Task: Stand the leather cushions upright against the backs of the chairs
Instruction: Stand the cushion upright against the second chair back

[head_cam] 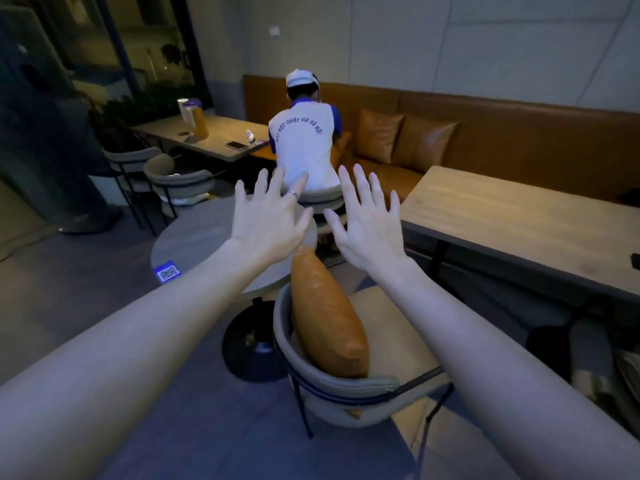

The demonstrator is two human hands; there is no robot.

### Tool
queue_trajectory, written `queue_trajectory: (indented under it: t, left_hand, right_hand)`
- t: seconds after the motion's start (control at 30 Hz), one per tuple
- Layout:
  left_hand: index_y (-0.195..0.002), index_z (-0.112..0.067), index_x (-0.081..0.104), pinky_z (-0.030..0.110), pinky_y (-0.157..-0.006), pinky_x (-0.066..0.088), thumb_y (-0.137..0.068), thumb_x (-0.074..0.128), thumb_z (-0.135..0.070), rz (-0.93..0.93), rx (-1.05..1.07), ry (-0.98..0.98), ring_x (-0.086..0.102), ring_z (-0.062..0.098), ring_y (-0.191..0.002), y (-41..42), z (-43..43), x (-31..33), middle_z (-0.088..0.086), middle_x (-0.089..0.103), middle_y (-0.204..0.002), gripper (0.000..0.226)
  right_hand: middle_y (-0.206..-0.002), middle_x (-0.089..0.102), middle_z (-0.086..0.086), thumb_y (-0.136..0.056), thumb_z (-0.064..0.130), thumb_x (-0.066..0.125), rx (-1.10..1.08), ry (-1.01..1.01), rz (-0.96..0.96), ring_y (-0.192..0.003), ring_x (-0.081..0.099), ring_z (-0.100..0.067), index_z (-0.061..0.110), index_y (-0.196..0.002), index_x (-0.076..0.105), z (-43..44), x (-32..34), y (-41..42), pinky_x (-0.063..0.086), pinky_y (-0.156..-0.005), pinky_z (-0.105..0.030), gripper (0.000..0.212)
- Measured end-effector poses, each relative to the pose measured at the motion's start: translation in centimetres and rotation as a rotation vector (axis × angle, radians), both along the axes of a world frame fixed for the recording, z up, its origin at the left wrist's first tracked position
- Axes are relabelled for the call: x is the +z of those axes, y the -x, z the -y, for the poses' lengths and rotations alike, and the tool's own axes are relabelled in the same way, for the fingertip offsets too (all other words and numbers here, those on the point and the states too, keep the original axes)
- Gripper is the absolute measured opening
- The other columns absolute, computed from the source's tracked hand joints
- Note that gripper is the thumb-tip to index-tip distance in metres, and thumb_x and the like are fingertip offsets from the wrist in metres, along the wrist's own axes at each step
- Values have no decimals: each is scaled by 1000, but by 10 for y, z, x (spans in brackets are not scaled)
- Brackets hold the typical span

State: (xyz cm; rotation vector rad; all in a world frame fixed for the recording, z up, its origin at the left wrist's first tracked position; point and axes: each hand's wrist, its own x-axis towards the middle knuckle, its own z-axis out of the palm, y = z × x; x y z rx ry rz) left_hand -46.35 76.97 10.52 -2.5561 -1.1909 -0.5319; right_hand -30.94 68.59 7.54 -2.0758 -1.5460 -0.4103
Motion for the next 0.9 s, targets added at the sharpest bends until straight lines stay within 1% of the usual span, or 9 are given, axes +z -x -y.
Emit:
queue_trajectory:
  t: [0.1,0.2,0.33,0.43,0.53,0.67,0.77,0.83,0.9]
  left_hand:
    - [-160,-31,20,63,-115,18,-100,35,-56,-43,-24,99,17,35,-152,-16,-45,-29,13,19,-168,67]
    - [-160,-35,14,64,-115,17,-94,44,-58,-77,-45,266,11,34,-153,-30,-78,-61,11,12,-170,76]
    - [-159,-39,11,63,-115,21,-86,59,-54,-128,-85,470,9,35,-153,-41,-107,-109,7,6,-170,89]
    - [-159,-41,12,62,-115,25,-85,63,-54,-187,-124,568,11,37,-153,-48,-130,-142,7,6,-170,91]
    - [-159,-45,14,66,-116,20,-86,61,-59,-278,-209,611,4,37,-154,-56,-157,-170,7,5,-170,88]
    - [-157,-51,15,68,-117,10,-85,54,-70,-411,-445,573,-7,37,-154,-67,-185,-212,5,0,-171,84]
    - [-156,-52,16,69,-117,5,-86,44,-77,-474,-593,601,-9,37,-154,-68,-193,-247,4,-2,-171,80]
    - [-156,-51,18,70,-115,2,-87,36,-79,-492,-638,666,-11,38,-153,-67,-197,-266,4,-3,-171,76]
    - [-156,-49,19,71,-115,2,-90,32,-76,-470,-658,694,-16,37,-153,-63,-199,-283,4,-5,-171,73]
  right_hand:
    - [-176,20,-9,-107,54,36,-29,87,-49,-160,18,-35,24,-168,16,-39,-34,-8,18,-123,-65,71]
    - [-176,17,-8,-106,56,36,-68,198,-101,-160,18,-36,25,-169,14,-63,-70,-10,19,-122,-68,73]
    - [-178,3,-9,-103,59,42,-150,370,-230,-160,14,-40,29,-168,5,-76,-120,-9,24,-118,-71,81]
    - [-178,-6,-8,-101,62,48,-245,487,-330,-159,12,-43,32,-168,-4,-78,-158,-6,29,-116,-69,89]
    - [-178,-7,-8,-98,68,47,-380,573,-415,-158,14,-46,37,-166,-8,-76,-189,3,31,-114,-70,94]
    - [-178,-7,-9,-94,79,37,-548,715,-470,-158,15,-46,40,-164,-12,-79,-223,33,28,-117,-70,94]
    - [-178,0,-10,-93,79,37,-633,785,-439,-158,17,-44,38,-165,-11,-81,-250,65,27,-118,-68,95]
    - [-177,7,-11,-93,76,40,-699,782,-369,-158,17,-43,35,-166,-9,-84,-263,82,23,-120,-67,97]
    - [-176,14,-12,-95,72,43,-770,751,-301,-158,19,-42,32,-167,-4,-88,-270,90,22,-122,-65,95]
